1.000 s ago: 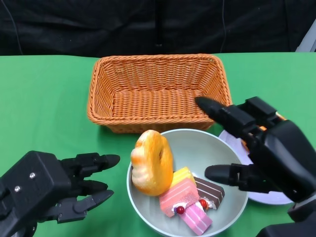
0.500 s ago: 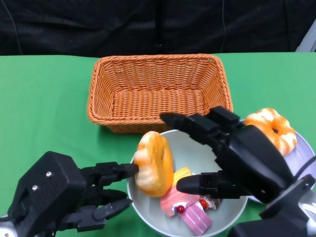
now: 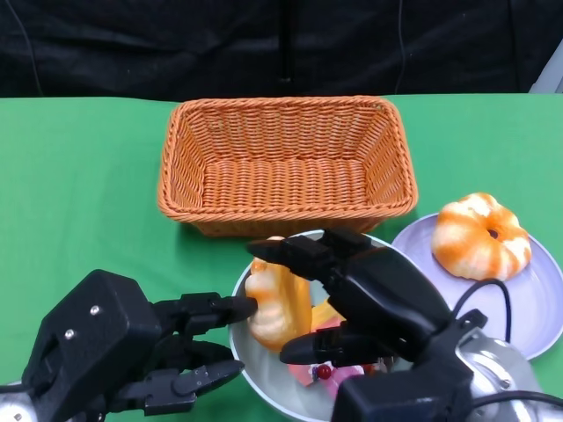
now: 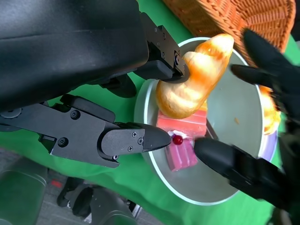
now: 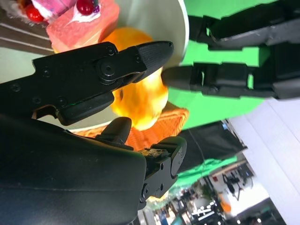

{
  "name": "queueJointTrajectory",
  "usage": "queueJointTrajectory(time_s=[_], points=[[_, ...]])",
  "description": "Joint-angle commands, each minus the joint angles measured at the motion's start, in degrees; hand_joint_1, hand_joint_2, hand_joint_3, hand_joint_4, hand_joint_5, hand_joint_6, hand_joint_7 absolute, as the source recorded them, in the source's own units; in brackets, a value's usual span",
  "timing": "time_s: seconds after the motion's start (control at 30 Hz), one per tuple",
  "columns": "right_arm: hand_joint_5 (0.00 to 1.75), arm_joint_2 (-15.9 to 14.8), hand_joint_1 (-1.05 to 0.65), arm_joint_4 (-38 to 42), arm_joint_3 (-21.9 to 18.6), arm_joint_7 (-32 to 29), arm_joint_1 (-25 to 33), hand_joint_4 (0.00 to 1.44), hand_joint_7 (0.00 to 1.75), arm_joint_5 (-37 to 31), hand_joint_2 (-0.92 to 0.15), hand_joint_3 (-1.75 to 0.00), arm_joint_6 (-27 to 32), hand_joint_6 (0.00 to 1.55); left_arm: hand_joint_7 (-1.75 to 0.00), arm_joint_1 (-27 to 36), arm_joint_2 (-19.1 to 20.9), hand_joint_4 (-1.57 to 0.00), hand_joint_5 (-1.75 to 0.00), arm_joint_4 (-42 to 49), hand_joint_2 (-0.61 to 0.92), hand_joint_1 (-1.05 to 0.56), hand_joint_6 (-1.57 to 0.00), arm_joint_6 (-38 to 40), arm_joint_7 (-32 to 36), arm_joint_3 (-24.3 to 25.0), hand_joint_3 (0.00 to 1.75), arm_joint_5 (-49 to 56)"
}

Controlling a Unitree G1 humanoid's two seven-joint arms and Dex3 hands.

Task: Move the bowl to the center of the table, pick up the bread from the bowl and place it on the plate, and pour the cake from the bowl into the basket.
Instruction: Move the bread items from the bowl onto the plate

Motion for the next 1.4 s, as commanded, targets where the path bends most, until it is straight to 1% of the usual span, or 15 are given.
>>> queueJointTrajectory(time_s=[0.03,0.4,0.5,0.57,0.6,0.67,0.7,0.8,0.83,0.87,0.9,0.93,1.0,1.07,1.4], points=[[0.81,0.3,-0.71,3.2,0.8,-1.3,-1.7,0.01,0.28,-0.8,-0.92,-0.04,0.0,0.13,-0.02,-0.1,0.0,-0.27,-0.6,0.1,0.92,-0.48,-0.45,0.7,-0.3,-0.5,0.38,-0.6],[0.77,2.7,-0.74,6.6,1.4,-3.0,-3.3,0.0,0.25,-1.5,-0.92,-0.14,2.6,0.14,-0.01,0.0,1.3,-0.24,-0.64,-0.5,0.92,-0.46,-0.44,-2.1,-1.0,-1.5,0.38,0.1],[0.77,3.3,-0.62,8.0,1.1,-3.1,-3.9,0.01,0.24,-1.4,-0.91,-0.26,4.3,0.16,-0.04,-0.2,2.7,-0.39,-0.66,-0.4,0.92,-0.45,-0.53,-3.7,-1.9,-2.1,0.41,0.9],[0.81,3.4,-0.49,8.9,0.9,-3.5,-4.3,0.03,0.24,-1.2,-0.92,-0.16,4.9,0.2,-0.05,-0.1,2.8,-0.44,-0.68,-0.4,0.92,-0.41,-0.55,-4.3,-2.2,-2.0,0.4,0.8],[0.85,3.2,-0.42,10.5,0.9,-4.9,-4.7,0.1,0.27,-1.4,-0.91,-0.13,4.0,0.27,-0.06,-0.1,2.8,-0.45,-0.69,-0.4,0.92,-0.4,-0.56,-4.6,-2.5,-1.8,0.4,0.5],[0.88,2.8,-0.25,13.2,0.9,-7.8,-5.3,0.48,0.31,-1.7,-0.88,-0.09,2.3,0.59,-0.08,0.0,3.0,-0.47,-0.71,-0.4,0.92,-0.38,-0.61,-4.7,-2.9,-1.5,0.38,0.3],[1.04,2.7,-0.18,14.4,0.8,-9.5,-5.5,0.62,0.31,-1.7,-0.88,-0.1,1.3,0.78,-0.09,0.0,3.3,-0.48,-0.73,-0.6,0.92,-0.37,-0.64,-4.8,-3.1,-1.4,0.37,0.4],[1.2,2.2,-0.12,16.4,0.5,-13.2,-5.7,0.79,0.33,-1.4,-0.87,-0.11,-1.3,0.99,-0.12,0.1,3.9,-0.5,-0.76,-1.1,0.92,-0.35,-0.69,-5.2,-3.4,-1.0,0.37,0.5],[1.5,1.9,-0.1,17.0,0.4,-14.6,-5.8,0.89,0.54,-1.6,-0.72,-0.52,-2.6,1.09,-0.13,0.1,4.1,-0.5,-0.81,-1.3,0.92,-0.34,-0.72,-5.5,-3.6,-0.6,0.35,0.4],[1.62,1.6,-0.1,17.6,0.4,-15.7,-5.9,0.93,0.69,-1.7,-0.53,-0.9,-3.5,1.08,-0.14,0.1,4.2,-0.5,-0.83,-1.4,0.92,-0.33,-0.73,-5.7,-3.8,-0.4,0.35,0.3],[1.68,1.4,-0.1,17.7,0.3,-16.7,-5.9,0.95,0.78,-2.0,-0.43,-1.11,-4.1,1.07,-0.14,0.2,4.6,-0.5,-0.85,-1.9,0.92,-0.33,-0.74,-6.0,-4.3,0.6,0.34,-0.4],[1.72,1.3,-0.11,17.8,0.2,-17.5,-5.8,0.98,1.11,-2.0,-0.33,-1.25,-4.6,0.97,-0.14,0.3,5.0,-0.51,-0.87,-2.4,0.92,-0.34,-0.74,-6.6,-4.9,1.7,0.35,-1.1],[1.74,1.2,-0.12,18.0,0.0,-19.0,-5.6,1.0,1.54,-1.8,-0.27,-1.36,-5.6,0.85,-0.15,0.6,5.8,-0.51,-0.88,-3.3,0.92,-0.35,-0.74,-7.4,-5.7,3.5,0.35,-2.3],[1.74,1.1,-0.11,18.1,-0.1,-20.5,-5.5,1.0,1.69,-1.8,-0.25,-1.39,-6.4,0.81,-0.15,1.0,6.4,-0.51,-0.9,-4.0,0.92,-0.35,-0.75,-9.0,-6.6,5.3,0.34,-3.3],[1.75,0.7,-0.11,17.2,-0.9,-23.6,-4.9,1.0,1.75,-1.2,-0.23,-1.44,-8.9,0.76,-0.19,2.4,8.6,-0.55,-0.95,-5.4,0.92,-0.36,-0.81,-13.0,-9.2,10.5,0.31,-6.6]])
